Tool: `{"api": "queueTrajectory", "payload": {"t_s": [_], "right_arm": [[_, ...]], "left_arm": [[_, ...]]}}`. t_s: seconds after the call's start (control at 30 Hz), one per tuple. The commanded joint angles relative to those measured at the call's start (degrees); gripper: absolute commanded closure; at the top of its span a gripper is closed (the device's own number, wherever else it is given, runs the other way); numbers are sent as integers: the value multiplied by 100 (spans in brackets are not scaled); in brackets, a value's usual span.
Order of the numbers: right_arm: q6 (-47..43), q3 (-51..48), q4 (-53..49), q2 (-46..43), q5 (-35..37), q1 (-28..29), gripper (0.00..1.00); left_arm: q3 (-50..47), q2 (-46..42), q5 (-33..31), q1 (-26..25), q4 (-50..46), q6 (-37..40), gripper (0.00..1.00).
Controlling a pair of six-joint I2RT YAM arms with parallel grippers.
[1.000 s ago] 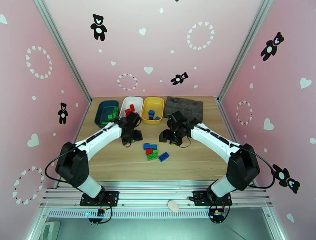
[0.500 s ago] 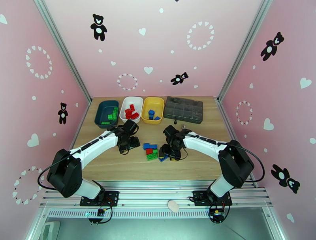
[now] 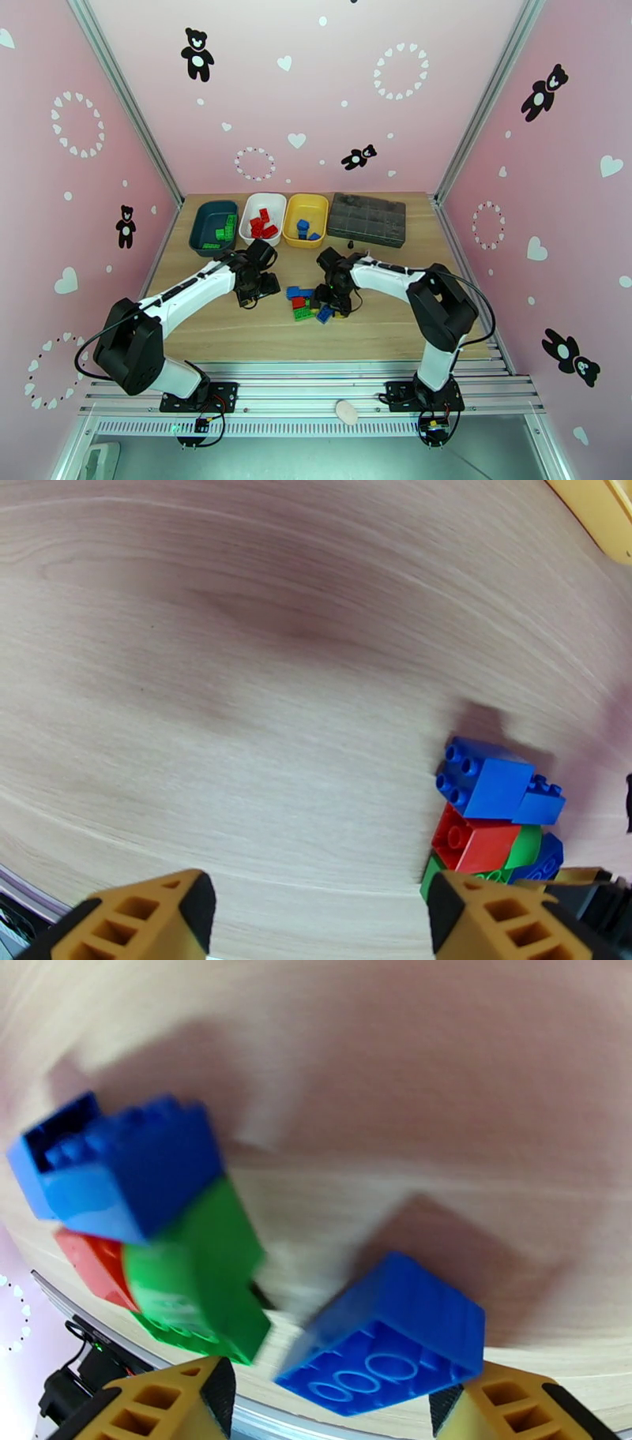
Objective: Sort the legos into containers by color
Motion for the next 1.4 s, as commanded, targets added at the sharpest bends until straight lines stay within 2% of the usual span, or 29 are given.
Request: {"api": "queueTrajectory", "payload": {"t_s": [0.0, 0.17, 0.27, 0.37, 0.87, 1.1, 1.27, 1.37], "right_arm": [[-197, 347, -451, 319, 249, 38, 32], [-426, 754, -859, 536, 561, 40, 37], [-480, 776, -893, 523, 627, 52, 44], [-533, 761, -944, 505, 680, 64, 47], [-543, 619, -794, 702, 672, 107, 47], [-592, 538, -857, 613, 753, 128, 57], [-656, 516, -998, 321, 827, 63, 71], [-676, 528, -1016, 92, 755, -66, 75]], "left_arm": [[138, -166, -128, 67, -61, 84, 23], [76, -203, -83, 200, -31, 142, 23], [23, -229, -46, 263, -1, 163, 23], [-4, -242, -30, 294, 20, 172, 23], [-16, -158, 70, 312, 156, 127, 23], [11, -123, 140, 309, 198, 92, 23], [259, -3, 438, 307, 296, 169, 18], [545, 169, 691, 313, 395, 224, 10]]}}
